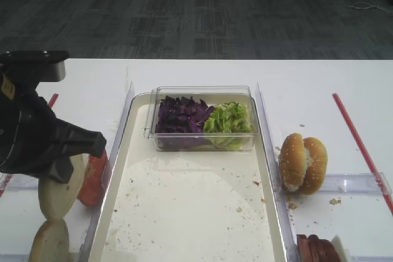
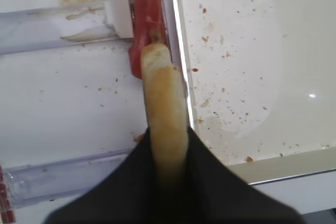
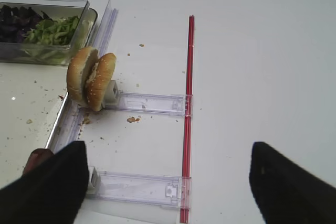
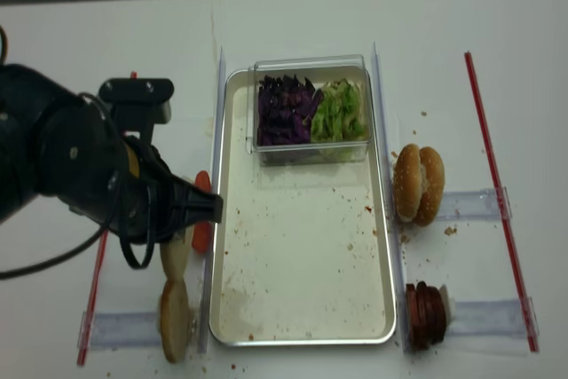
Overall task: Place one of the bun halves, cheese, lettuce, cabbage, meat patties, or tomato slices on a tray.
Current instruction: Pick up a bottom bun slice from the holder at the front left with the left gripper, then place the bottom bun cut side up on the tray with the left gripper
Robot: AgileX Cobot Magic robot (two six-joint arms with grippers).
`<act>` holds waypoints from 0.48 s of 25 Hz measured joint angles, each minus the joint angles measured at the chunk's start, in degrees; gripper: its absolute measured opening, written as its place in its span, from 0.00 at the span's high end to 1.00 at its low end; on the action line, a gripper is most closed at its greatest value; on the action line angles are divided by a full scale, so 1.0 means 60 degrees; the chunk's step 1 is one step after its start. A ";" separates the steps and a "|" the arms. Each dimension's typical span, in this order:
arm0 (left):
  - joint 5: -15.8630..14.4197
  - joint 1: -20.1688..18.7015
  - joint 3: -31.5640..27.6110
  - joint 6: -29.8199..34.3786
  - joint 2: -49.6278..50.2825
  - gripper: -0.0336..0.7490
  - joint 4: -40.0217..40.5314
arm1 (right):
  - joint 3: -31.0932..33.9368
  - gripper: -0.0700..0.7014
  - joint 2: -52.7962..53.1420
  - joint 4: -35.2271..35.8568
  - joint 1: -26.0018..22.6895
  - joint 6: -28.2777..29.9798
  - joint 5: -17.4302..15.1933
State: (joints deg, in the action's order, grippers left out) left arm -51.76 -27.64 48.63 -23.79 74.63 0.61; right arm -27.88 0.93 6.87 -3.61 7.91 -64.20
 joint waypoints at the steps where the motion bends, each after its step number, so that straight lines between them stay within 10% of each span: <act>1: 0.0000 0.0101 0.0000 0.0070 0.0041 0.84 -0.0042 | 0.0000 0.07 0.0000 0.0000 0.0000 0.0000 0.0000; 12: 0.0139 0.0478 0.0000 0.0803 0.0208 0.84 -0.0659 | 0.0000 0.07 0.0000 0.0000 0.0000 0.0000 0.0000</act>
State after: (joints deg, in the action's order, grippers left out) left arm -50.93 -24.77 48.63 -18.97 75.88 -3.34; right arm -27.88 0.93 6.87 -3.61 7.91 -64.20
